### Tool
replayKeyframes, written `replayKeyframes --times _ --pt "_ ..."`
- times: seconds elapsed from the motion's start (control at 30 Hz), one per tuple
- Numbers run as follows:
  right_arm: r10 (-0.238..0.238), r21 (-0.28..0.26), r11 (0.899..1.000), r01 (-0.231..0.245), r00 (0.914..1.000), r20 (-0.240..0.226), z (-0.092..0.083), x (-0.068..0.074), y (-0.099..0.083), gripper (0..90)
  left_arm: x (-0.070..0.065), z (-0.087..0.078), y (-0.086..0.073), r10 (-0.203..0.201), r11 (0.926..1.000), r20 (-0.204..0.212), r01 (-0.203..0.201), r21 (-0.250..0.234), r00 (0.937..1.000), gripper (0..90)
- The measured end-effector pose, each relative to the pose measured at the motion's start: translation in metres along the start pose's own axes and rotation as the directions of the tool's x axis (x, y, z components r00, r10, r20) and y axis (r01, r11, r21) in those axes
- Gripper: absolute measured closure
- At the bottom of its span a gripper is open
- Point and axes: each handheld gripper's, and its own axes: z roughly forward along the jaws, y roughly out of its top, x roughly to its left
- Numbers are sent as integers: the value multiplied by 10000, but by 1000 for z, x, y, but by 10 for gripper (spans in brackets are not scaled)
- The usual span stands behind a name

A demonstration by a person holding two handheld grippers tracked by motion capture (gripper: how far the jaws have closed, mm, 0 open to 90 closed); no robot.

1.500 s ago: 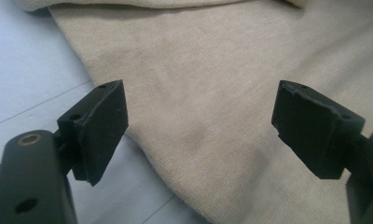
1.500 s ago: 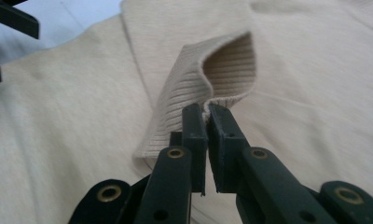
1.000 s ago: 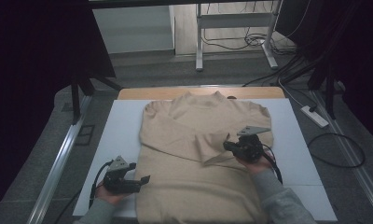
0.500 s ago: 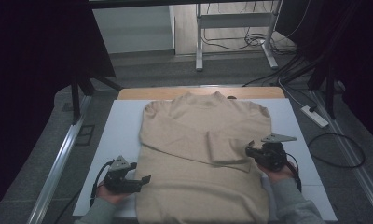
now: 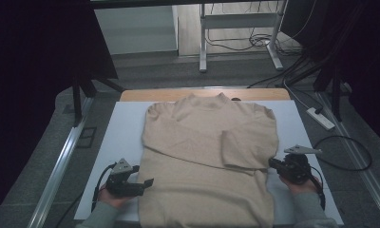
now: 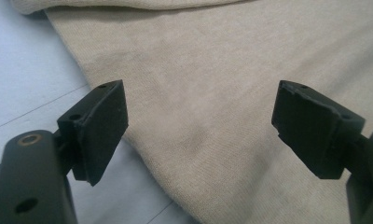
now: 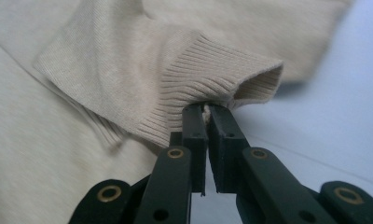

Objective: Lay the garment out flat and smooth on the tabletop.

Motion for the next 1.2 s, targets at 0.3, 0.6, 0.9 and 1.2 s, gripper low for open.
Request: replayKeyframes --times 0.3,0.6,0.9,1.2 --pt "294 590 9977 -344 9961 831 -17 -19 -19 848 0 0 0 26 10000 14 -26 21 10000 181" --pt "469 1136 9904 -784 9653 2570 -36 -42 -31 846 0 1 0 74 10000 25 -74 47 10000 181" --pt "53 730 9970 -265 9611 2760 -40 -36 -22 535 -1 3 1 4 10000 99 -4 23 10000 182" --pt "-691 476 9968 645 9923 1028 -9 -15 7 451 -2 3 2 4 10000 116 -4 31 9999 181"
